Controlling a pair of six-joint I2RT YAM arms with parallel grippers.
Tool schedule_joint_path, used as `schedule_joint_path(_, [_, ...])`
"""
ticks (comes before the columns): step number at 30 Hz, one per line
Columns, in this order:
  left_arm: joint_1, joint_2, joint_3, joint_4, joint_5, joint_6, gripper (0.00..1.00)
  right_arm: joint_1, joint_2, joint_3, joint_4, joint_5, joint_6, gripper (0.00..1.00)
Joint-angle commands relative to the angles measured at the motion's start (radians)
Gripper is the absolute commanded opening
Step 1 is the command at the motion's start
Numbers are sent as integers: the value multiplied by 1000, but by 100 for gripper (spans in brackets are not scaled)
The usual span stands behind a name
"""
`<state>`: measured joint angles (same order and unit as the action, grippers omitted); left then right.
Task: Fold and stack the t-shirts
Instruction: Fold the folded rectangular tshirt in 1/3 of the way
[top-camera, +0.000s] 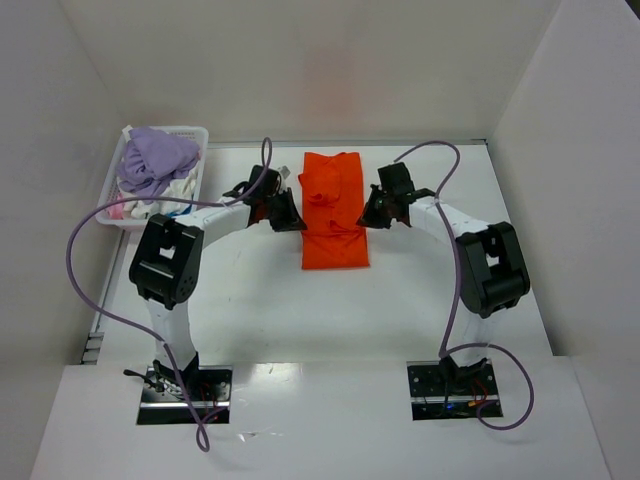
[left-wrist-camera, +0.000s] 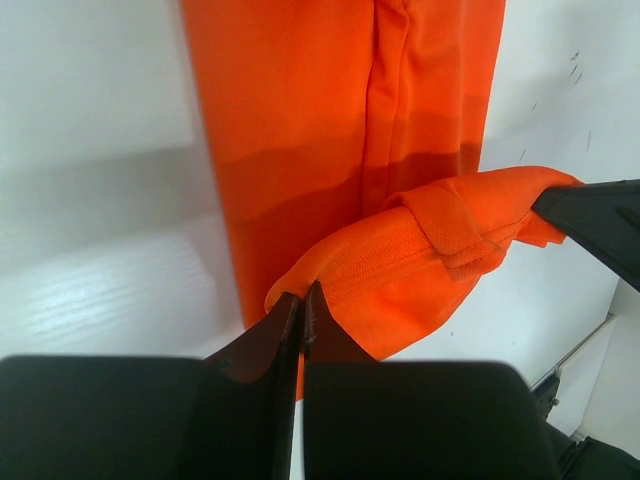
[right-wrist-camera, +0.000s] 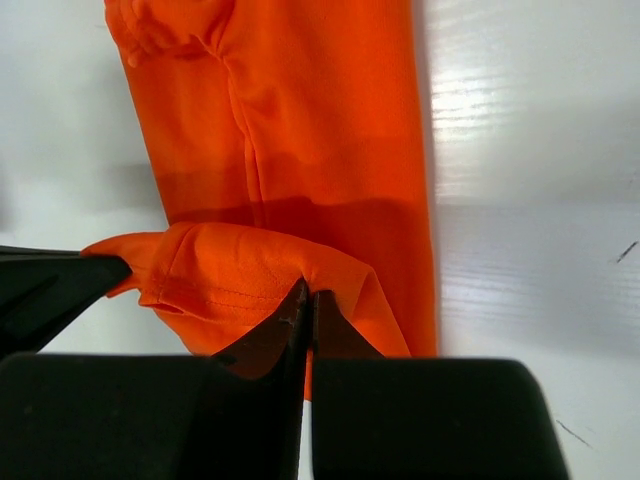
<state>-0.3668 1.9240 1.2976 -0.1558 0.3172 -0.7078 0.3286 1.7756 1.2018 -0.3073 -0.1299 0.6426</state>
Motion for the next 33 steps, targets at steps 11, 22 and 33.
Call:
schedule_joint_path(11, [26,90,114,-34,5,79,2,-45,93,120,27,32,-49,0])
schedule_joint_path(22, [45,148,163,-44,5,107,2,-54,131,148,27,41,-49,0])
schedule_joint_path(33, [54,167,219,-62,14,125,2,-63,142,189,27,41,-58,0])
